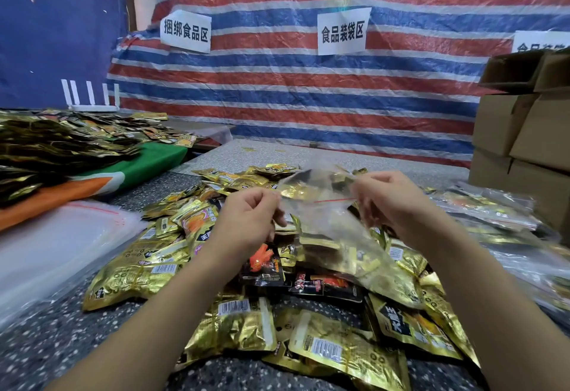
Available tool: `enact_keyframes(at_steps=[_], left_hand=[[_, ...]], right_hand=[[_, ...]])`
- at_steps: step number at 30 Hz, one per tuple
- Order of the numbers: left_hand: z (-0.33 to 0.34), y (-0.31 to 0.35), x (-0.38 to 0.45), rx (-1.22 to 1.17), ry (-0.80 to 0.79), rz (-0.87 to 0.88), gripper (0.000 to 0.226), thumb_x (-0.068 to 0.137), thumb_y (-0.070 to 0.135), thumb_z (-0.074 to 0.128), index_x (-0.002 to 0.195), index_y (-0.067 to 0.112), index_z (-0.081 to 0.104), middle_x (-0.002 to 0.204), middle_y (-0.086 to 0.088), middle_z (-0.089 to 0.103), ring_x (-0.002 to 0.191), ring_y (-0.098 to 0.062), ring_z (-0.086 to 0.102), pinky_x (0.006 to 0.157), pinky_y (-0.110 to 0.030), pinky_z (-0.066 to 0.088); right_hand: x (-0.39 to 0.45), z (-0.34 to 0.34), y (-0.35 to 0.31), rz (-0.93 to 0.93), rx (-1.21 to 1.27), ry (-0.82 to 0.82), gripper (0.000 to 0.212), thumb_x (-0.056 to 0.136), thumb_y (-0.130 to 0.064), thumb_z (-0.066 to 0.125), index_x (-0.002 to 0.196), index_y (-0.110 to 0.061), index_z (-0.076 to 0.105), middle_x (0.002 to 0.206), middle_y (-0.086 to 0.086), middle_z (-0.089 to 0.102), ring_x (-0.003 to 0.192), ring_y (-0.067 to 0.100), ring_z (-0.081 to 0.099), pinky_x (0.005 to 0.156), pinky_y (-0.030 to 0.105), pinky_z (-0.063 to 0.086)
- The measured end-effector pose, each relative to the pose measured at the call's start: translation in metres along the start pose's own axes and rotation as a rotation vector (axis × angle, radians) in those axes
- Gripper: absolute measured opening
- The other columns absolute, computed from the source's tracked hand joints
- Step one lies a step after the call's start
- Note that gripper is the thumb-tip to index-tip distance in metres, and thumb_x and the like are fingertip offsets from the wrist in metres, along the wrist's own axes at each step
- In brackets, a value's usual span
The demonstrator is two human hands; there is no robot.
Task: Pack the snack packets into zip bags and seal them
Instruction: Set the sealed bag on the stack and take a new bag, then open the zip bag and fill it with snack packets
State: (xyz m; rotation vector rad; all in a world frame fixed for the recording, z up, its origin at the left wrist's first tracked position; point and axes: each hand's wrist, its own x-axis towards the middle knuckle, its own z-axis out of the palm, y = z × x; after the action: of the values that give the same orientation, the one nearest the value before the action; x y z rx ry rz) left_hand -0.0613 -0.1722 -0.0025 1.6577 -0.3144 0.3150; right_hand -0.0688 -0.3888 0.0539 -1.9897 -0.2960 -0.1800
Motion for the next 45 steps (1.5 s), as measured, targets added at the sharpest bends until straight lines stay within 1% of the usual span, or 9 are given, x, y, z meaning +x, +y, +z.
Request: enact_keyframes(at_steps=[6, 12, 17, 20, 25, 32, 37, 41, 45], left_hand=[[0.009, -0.01, -0.003, 0.326, 0.027, 0.091, 0.034, 0.102, 0.029, 0.047, 0.077, 0.012, 0.063, 0.06, 0.005, 0.063, 0.045, -0.005, 0.046, 0.046, -0.023, 0.036], [0.014, -0.003, -0.018, 0.399, -0.002, 0.462, 0.024, 0.1, 0.04, 0.047, 0.124, 0.037, 0.051, 0.061, 0.016, 0.055, 0.045, -0.005, 0.046, 0.044, -0.018, 0.031], [0.018, 0.001, -0.032, 0.53, -0.214, 0.551, 0.055, 0.086, 0.078, 0.036, 0.102, 0.033, 0.063, 0.058, 0.011, 0.056, 0.053, -0.004, 0.053, 0.049, -0.017, 0.031], [0.022, -0.003, -0.034, 0.69, -0.263, 0.538, 0.05, 0.087, 0.073, 0.043, 0.086, 0.028, 0.063, 0.066, 0.011, 0.061, 0.062, -0.004, 0.055, 0.053, -0.018, 0.038], [0.021, -0.006, -0.025, 0.378, -0.239, 0.32, 0.019, 0.099, 0.034, 0.053, 0.084, 0.026, 0.062, 0.067, 0.01, 0.061, 0.054, -0.005, 0.048, 0.05, -0.03, 0.04], [0.012, 0.011, -0.019, -0.017, -0.08, 0.189, 0.048, 0.087, 0.057, 0.043, 0.058, 0.022, 0.058, 0.048, 0.011, 0.045, 0.043, -0.008, 0.038, 0.042, -0.022, 0.031], [0.001, 0.014, -0.01, -0.209, 0.091, 0.086, 0.049, 0.095, 0.048, 0.048, 0.058, 0.017, 0.045, 0.049, 0.006, 0.036, 0.044, -0.009, 0.031, 0.041, -0.02, 0.029], [-0.007, 0.004, 0.001, -0.179, 0.183, 0.011, 0.055, 0.099, 0.045, 0.048, 0.05, 0.021, 0.041, 0.046, 0.007, 0.032, 0.04, -0.007, 0.028, 0.039, -0.015, 0.03], [-0.012, -0.004, 0.009, -0.09, 0.102, -0.107, 0.059, 0.098, 0.047, 0.049, 0.046, 0.021, 0.053, 0.048, 0.003, 0.045, 0.04, -0.008, 0.042, 0.051, -0.017, 0.042]], right_hand=[[0.003, 0.008, 0.0, 0.022, -0.139, 0.097, 0.034, 0.08, -0.024, 0.054, 0.047, -0.017, 0.049, 0.042, -0.001, 0.045, 0.039, 0.013, 0.051, 0.042, 0.022, 0.036], [0.006, 0.022, 0.002, 0.051, -0.131, 0.158, 0.031, 0.09, -0.017, 0.053, 0.06, -0.013, 0.047, 0.038, -0.009, 0.041, 0.034, 0.01, 0.053, 0.044, 0.027, 0.044], [0.005, 0.028, 0.002, 0.085, -0.08, 0.186, 0.023, 0.088, -0.013, 0.05, 0.066, -0.011, 0.047, 0.046, 0.002, 0.044, 0.037, 0.018, 0.059, 0.042, 0.026, 0.046], [0.006, 0.029, 0.004, 0.104, -0.055, 0.197, 0.021, 0.089, -0.014, 0.049, 0.068, -0.01, 0.049, 0.047, 0.005, 0.045, 0.041, 0.021, 0.063, 0.046, 0.028, 0.05], [0.01, 0.019, 0.007, 0.114, 0.014, 0.213, 0.033, 0.094, -0.019, 0.049, 0.063, -0.009, 0.05, 0.042, 0.0, 0.047, 0.047, 0.025, 0.068, 0.038, 0.022, 0.044], [0.013, 0.003, 0.015, -0.06, -0.246, 0.527, 0.036, 0.1, -0.049, 0.043, 0.086, -0.019, 0.055, 0.081, -0.007, 0.061, 0.071, 0.01, 0.057, 0.058, 0.028, 0.04], [0.014, 0.001, 0.014, 0.228, -0.111, 0.161, 0.052, 0.104, -0.054, 0.031, 0.089, -0.012, 0.058, 0.075, 0.007, 0.064, 0.041, 0.01, 0.058, 0.038, 0.023, 0.045], [0.009, -0.003, 0.02, 0.312, -0.099, -0.063, 0.078, 0.103, -0.058, 0.027, 0.048, -0.011, 0.057, 0.042, 0.011, 0.052, 0.03, 0.018, 0.042, 0.035, 0.018, 0.031], [0.015, -0.006, 0.027, 0.354, 0.024, -0.096, 0.083, 0.102, -0.063, 0.02, 0.07, -0.003, 0.068, 0.065, 0.02, 0.068, 0.04, 0.024, 0.053, 0.039, 0.024, 0.036]])
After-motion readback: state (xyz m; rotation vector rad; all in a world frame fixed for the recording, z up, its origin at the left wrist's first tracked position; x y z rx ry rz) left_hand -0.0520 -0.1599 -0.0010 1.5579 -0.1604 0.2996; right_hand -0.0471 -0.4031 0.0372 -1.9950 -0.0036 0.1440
